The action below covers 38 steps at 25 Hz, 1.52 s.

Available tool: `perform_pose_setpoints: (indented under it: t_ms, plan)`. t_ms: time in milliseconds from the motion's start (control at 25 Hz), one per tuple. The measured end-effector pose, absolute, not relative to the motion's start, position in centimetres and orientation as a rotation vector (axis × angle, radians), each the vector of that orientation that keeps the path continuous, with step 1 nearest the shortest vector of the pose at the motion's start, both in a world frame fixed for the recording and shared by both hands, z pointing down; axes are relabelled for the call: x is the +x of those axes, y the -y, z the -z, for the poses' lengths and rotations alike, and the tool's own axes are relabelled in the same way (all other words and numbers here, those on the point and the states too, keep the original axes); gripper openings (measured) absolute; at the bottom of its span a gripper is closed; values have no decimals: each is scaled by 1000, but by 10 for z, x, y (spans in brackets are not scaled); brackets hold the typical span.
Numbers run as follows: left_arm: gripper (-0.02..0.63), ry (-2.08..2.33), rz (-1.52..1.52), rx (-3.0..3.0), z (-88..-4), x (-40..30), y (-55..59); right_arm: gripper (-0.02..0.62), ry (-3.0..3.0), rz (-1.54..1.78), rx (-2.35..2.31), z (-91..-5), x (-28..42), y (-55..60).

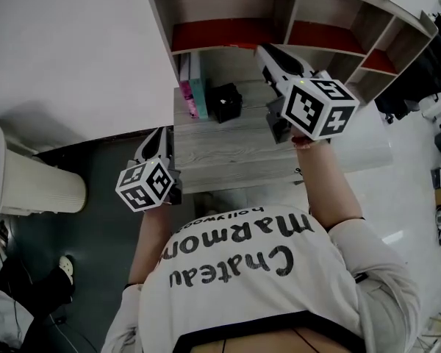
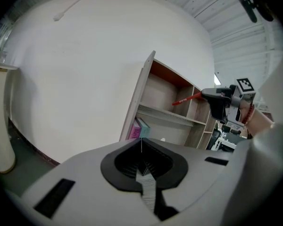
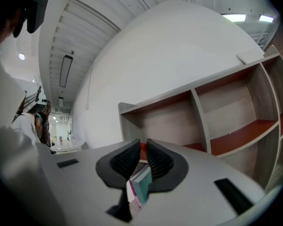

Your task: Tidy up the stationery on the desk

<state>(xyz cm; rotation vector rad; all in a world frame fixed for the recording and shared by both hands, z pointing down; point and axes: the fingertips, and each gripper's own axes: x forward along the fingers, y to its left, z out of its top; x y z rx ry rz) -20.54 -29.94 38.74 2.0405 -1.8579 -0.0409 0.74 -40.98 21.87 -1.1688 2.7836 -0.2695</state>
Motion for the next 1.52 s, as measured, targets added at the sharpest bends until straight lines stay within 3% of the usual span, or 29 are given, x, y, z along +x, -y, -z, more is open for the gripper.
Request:
perform_pose_setpoints:
  t_ms: [1520]
  plan:
    - [17, 1547, -102, 2112, -461, -259, 381, 54, -2842, 745, -1681, -431, -26, 455]
